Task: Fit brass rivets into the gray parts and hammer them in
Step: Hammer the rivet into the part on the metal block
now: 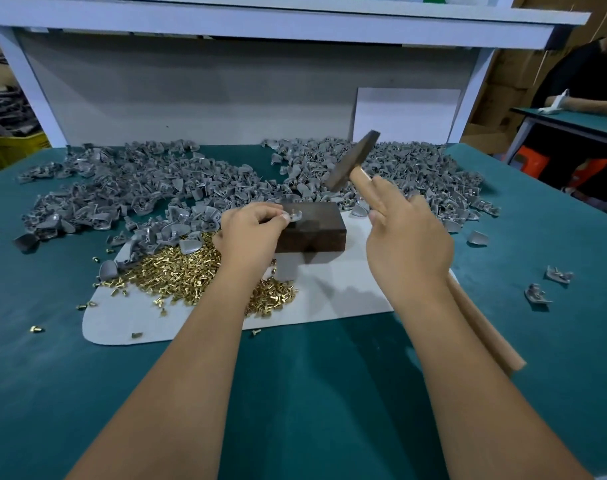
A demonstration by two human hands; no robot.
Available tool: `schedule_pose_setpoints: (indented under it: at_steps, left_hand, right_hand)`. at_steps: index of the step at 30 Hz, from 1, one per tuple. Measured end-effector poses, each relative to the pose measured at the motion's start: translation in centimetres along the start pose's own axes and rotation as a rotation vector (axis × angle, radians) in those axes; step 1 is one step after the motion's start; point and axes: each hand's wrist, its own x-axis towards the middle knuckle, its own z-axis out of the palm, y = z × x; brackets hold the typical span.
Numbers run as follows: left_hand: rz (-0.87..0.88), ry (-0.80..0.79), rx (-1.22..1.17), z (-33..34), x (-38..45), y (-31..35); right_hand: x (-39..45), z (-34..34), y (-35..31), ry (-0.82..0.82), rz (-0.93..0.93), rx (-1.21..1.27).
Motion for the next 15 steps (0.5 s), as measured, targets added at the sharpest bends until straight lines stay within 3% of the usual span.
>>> schedule_pose_setpoints:
  at_steps: [8,15]
  left_hand:
    - [0.022,-0.024,-0.064,-0.3,-0.1,-0.3]
    - [0.030,-0.027,-0.083,-0.3,-0.2,-0.3]
  right_hand:
    - [0.4,-0.2,2.7,-0.026,0.181,0.146]
    - [0.1,0.5,2.2,-0.153,0.157,0.060]
